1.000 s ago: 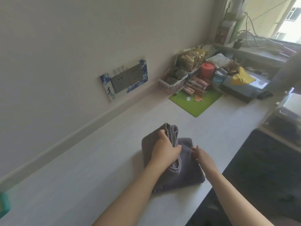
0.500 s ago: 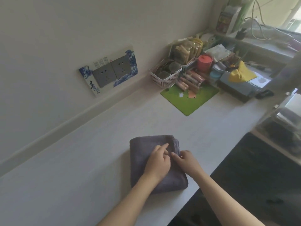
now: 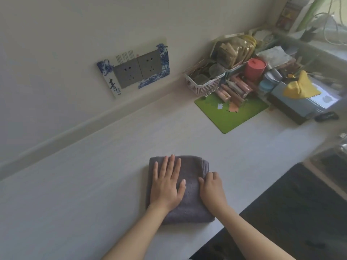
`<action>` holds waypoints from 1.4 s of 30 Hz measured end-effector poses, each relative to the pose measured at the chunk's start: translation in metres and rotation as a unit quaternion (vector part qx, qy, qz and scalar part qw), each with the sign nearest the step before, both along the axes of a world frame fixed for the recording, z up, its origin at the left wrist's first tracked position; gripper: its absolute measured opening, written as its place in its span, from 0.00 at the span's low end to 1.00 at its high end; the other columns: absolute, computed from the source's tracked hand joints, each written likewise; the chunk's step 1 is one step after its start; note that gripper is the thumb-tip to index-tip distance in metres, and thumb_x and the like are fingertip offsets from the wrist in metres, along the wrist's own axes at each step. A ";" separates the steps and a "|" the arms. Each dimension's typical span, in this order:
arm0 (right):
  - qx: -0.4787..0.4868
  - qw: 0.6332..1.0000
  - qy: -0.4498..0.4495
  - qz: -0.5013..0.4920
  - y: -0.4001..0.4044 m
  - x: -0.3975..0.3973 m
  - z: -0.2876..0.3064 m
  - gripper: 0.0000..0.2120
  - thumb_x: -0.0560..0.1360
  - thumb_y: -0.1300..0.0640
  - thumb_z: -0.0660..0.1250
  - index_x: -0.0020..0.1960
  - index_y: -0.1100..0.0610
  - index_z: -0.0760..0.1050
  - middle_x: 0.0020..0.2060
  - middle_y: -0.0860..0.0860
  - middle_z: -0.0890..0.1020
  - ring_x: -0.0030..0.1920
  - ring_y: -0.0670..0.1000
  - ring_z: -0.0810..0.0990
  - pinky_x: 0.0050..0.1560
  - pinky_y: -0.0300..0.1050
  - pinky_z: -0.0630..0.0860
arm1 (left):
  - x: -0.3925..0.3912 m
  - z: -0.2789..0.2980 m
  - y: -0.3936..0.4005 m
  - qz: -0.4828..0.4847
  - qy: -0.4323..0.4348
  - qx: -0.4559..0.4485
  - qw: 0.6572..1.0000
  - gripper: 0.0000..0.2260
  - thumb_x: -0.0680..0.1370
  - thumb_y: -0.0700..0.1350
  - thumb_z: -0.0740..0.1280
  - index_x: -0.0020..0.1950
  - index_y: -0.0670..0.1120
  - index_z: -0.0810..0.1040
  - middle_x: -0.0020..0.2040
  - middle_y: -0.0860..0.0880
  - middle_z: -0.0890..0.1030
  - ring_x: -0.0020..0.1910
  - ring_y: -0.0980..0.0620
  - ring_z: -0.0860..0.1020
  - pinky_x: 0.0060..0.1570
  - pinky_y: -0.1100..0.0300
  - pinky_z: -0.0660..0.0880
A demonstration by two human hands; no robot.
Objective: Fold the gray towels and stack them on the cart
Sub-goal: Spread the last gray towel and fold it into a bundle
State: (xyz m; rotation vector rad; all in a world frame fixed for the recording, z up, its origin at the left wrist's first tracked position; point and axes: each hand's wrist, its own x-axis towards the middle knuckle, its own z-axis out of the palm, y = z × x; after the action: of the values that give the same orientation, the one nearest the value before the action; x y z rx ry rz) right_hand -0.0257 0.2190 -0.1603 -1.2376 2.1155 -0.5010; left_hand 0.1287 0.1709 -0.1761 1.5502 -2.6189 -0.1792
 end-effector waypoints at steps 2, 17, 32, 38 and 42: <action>0.011 1.000 0.005 0.004 0.000 0.000 0.001 0.12 0.80 0.53 0.57 0.48 0.62 0.68 0.51 0.58 0.71 0.54 0.59 0.71 0.53 0.49 0.69 | 0.003 0.002 0.000 -0.006 0.016 -0.004 1.000 0.30 0.76 0.56 0.55 0.76 0.45 0.61 0.77 0.45 0.58 0.76 0.46 0.55 0.71 0.42 0.51; 0.184 0.897 -0.397 -0.053 -0.016 0.056 0.055 0.25 0.68 0.46 0.73 0.52 0.67 0.77 0.43 0.60 0.85 0.44 0.58 0.84 0.43 0.48 0.80 | 0.131 0.058 0.047 0.408 0.571 0.485 0.521 0.24 0.69 0.52 0.74 0.60 0.40 0.77 0.52 0.42 0.84 0.51 0.45 0.82 0.43 0.57 0.78; 0.092 0.754 -0.538 0.365 -0.078 0.298 0.205 0.26 0.70 0.55 0.69 0.66 0.58 0.69 0.59 0.57 0.80 0.59 0.57 0.79 0.61 0.52 0.75 | 0.351 0.243 0.112 0.408 0.718 0.191 0.530 0.20 0.67 0.42 0.74 0.57 0.40 0.77 0.49 0.42 0.84 0.45 0.48 0.84 0.39 0.59 0.79; 0.042 0.702 -0.527 0.477 -0.083 0.379 0.273 0.26 0.69 0.56 0.69 0.66 0.61 0.70 0.59 0.59 0.79 0.60 0.58 0.78 0.64 0.56 0.72 | 0.403 0.304 0.138 0.437 0.748 0.052 0.496 0.15 0.73 0.40 0.70 0.59 0.37 0.77 0.51 0.38 0.83 0.49 0.43 0.82 0.46 0.55 0.79; 0.002 0.655 -0.536 0.533 -0.083 0.419 0.314 0.25 0.69 0.56 0.67 0.65 0.62 0.71 0.58 0.59 0.80 0.60 0.59 0.78 0.60 0.51 0.75 | 0.423 0.345 0.156 0.430 0.764 -0.017 0.480 0.17 0.70 0.40 0.72 0.58 0.38 0.78 0.51 0.37 0.83 0.51 0.39 0.81 0.54 0.46 0.77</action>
State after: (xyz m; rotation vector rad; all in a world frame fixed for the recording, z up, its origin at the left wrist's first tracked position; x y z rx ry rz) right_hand 0.3930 0.1361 0.1533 -1.3886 0.2348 -0.4550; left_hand 0.5518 0.3269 0.1687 1.2577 -0.3523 -0.8471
